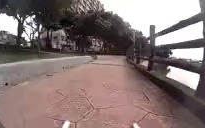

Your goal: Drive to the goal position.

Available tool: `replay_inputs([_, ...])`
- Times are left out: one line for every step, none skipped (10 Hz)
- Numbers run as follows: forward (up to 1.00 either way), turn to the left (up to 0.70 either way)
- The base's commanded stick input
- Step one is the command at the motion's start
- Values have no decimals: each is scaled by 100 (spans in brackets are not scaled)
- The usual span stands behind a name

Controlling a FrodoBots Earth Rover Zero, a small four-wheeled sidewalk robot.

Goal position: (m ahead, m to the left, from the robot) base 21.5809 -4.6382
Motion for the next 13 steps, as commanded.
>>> replay_inputs([100, 0])
replay_inputs([100, 0])
replay_inputs([100, -11])
replay_inputs([100, -40])
replay_inputs([100, -39])
replay_inputs([100, -39])
replay_inputs([100, -29])
replay_inputs([100, -4])
replay_inputs([100, 0])
replay_inputs([100, 0])
replay_inputs([100, 0])
replay_inputs([100, 0])
replay_inputs([100, 0])
